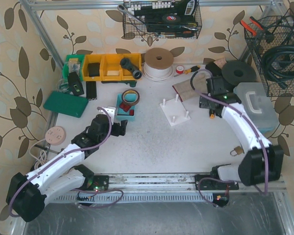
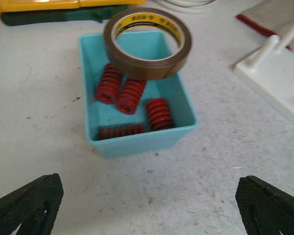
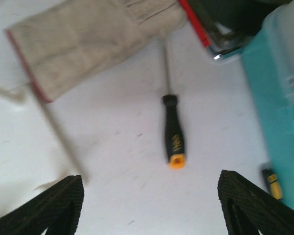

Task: Install the large spring

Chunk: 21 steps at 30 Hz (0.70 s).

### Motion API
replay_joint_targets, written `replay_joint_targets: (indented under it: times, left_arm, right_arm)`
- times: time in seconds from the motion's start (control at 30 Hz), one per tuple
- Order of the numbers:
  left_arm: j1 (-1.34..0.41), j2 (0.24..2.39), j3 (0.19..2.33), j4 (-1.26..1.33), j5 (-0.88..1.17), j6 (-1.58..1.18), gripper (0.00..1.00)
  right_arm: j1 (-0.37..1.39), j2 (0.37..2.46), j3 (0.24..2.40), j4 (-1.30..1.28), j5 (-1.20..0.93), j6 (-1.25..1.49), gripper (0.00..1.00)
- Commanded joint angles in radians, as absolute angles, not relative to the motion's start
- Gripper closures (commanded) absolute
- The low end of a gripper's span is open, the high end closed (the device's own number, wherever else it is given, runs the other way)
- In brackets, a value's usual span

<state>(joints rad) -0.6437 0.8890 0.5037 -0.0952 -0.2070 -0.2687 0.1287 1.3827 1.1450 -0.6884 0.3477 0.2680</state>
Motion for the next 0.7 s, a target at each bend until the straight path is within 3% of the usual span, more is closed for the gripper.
replay_joint_targets:
  times: [0.0, 0.23, 0.47, 0.67]
  left_arm:
    - [-0.653, 0.914, 0.586, -0.191, -0.332, -0.313, 0.02]
    - [-0.651, 1.109, 0.823, -0.423, -0.494, -0.421, 0.03]
    - [-0.638, 1.290, 1.007, -0.422, -0.505, -0.437, 0.29]
    - [-0.592, 1.473, 1.157, -0.471, -0.456, -0.430, 0.40]
  right_arm:
    - [0.198, 1.230, 1.021, -0.654, 0.212, 0.320, 0.20]
    - [0.413, 1.066, 0.894, -0.528, 0.208, 0.379, 0.00]
    - [0.559, 1.069, 0.831, -0.437, 0.391, 0.380, 0.00]
    - [0.592, 0.995, 0.697, -0.278, 0.438, 0.393, 0.01]
